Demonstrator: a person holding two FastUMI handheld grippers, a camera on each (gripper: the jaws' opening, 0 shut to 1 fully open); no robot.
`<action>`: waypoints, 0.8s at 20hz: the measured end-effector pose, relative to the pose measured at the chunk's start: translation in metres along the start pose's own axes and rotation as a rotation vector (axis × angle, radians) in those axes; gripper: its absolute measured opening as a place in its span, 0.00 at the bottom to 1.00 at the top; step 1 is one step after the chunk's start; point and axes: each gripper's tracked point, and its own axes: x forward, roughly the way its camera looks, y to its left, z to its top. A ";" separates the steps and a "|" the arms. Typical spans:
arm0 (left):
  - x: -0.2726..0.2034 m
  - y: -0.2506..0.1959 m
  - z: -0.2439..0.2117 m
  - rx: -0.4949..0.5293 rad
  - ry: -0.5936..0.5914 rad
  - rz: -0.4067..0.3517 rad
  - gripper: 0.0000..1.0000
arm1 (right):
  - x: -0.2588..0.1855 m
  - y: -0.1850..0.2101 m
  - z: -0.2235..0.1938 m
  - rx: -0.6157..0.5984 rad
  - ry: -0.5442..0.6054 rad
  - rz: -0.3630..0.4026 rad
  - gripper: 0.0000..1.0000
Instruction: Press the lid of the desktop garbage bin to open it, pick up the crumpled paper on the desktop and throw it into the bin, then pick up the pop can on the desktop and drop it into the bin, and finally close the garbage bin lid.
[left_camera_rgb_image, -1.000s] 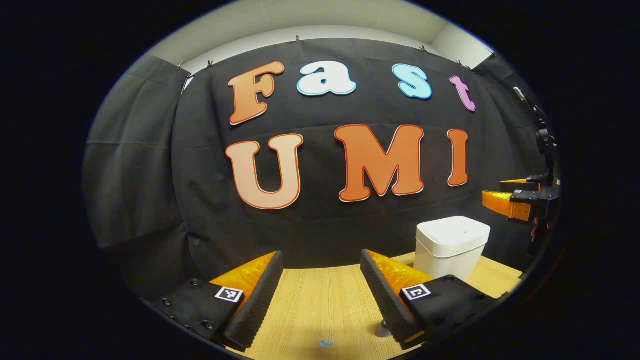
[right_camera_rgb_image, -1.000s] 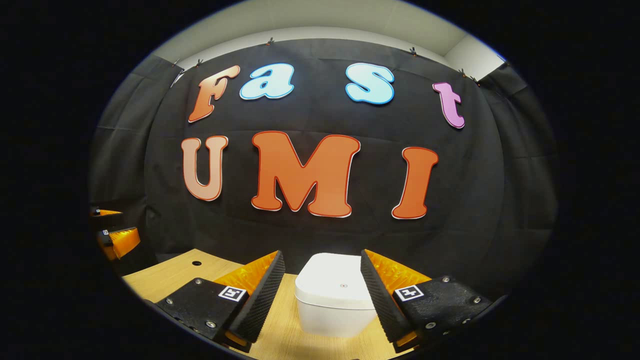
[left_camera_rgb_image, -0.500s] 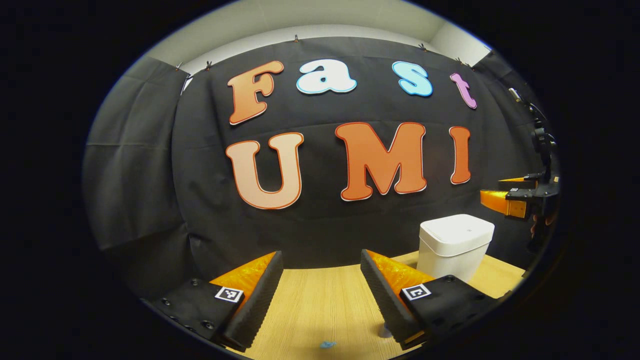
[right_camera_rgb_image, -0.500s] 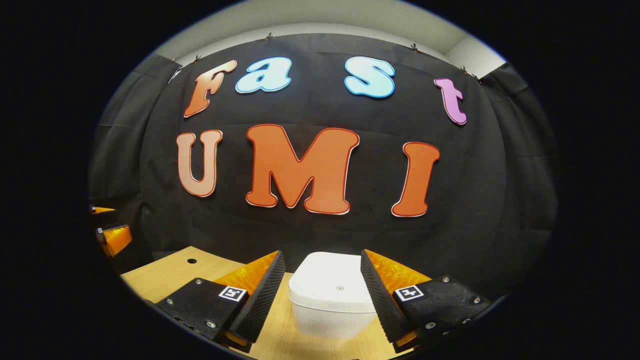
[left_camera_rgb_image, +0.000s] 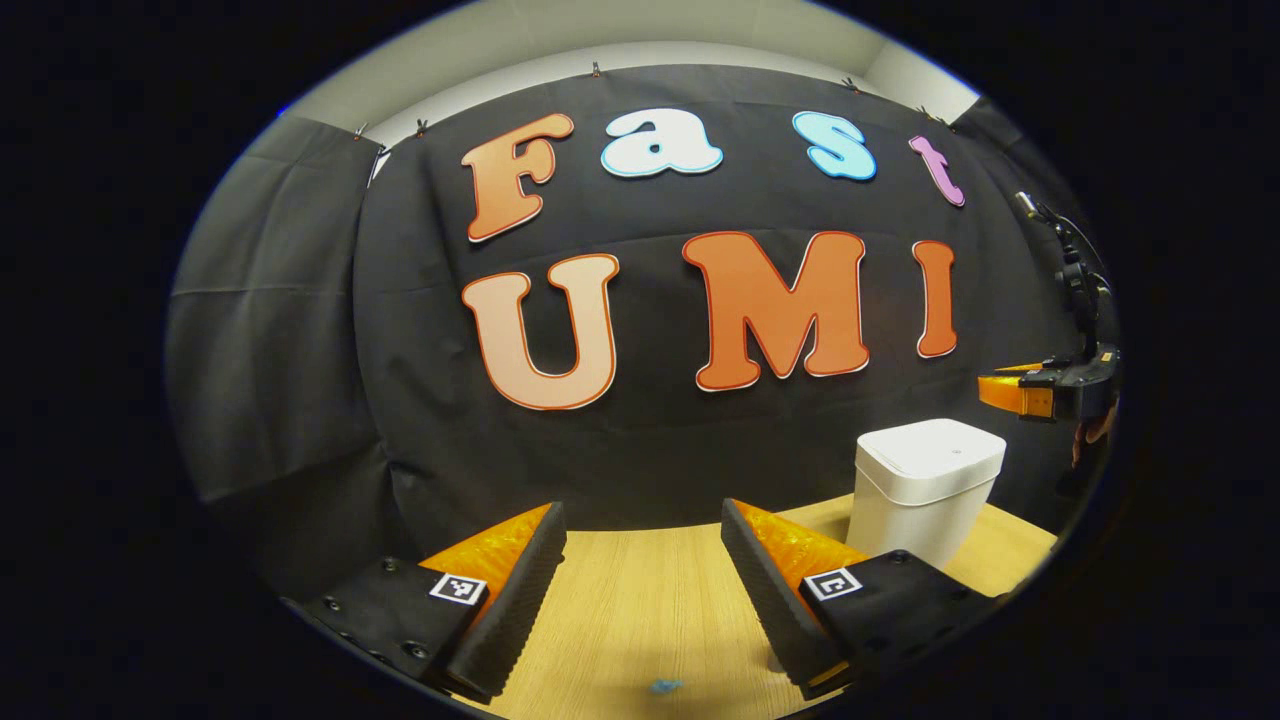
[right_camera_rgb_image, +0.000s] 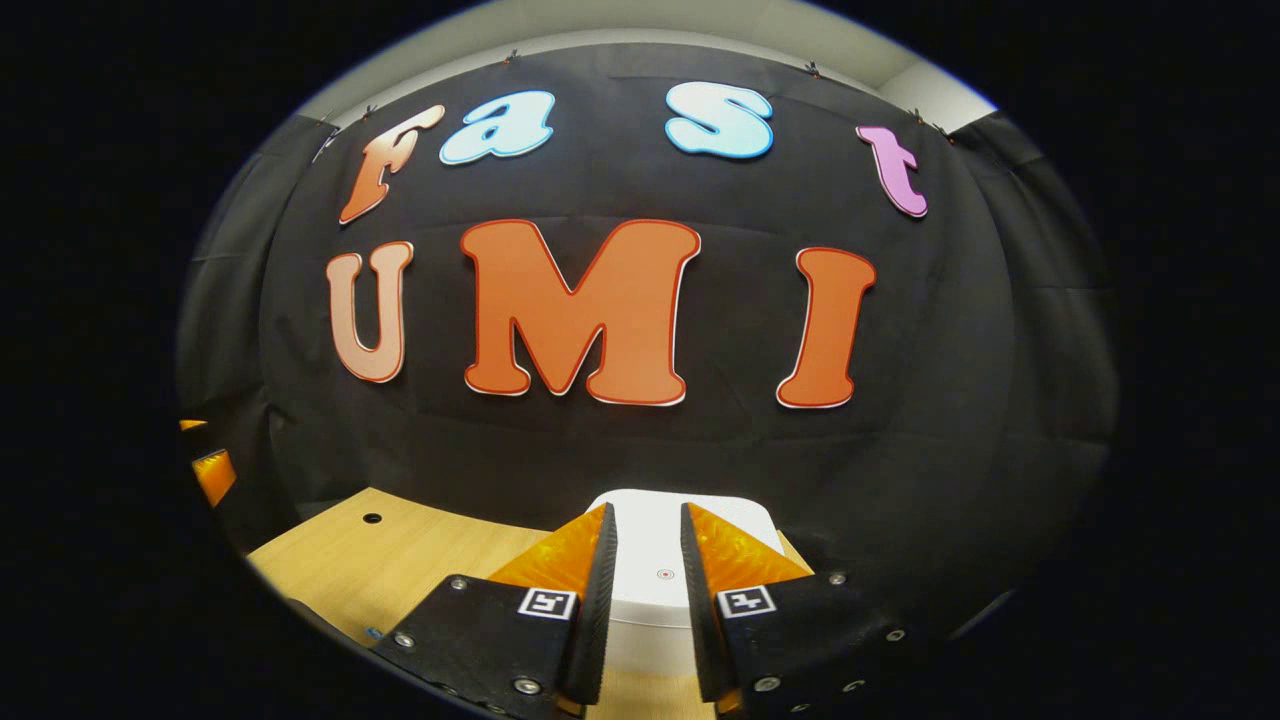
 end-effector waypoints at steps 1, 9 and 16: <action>0.000 0.002 -0.001 0.003 0.004 0.007 1.00 | 0.004 -0.001 -0.003 0.000 0.010 0.001 0.34; 0.005 -0.002 -0.008 0.021 0.046 0.050 0.99 | 0.032 -0.001 -0.027 0.002 0.065 0.058 0.01; 0.009 -0.015 -0.020 0.024 0.089 0.070 0.99 | 0.057 -0.007 -0.056 0.003 0.145 0.084 0.01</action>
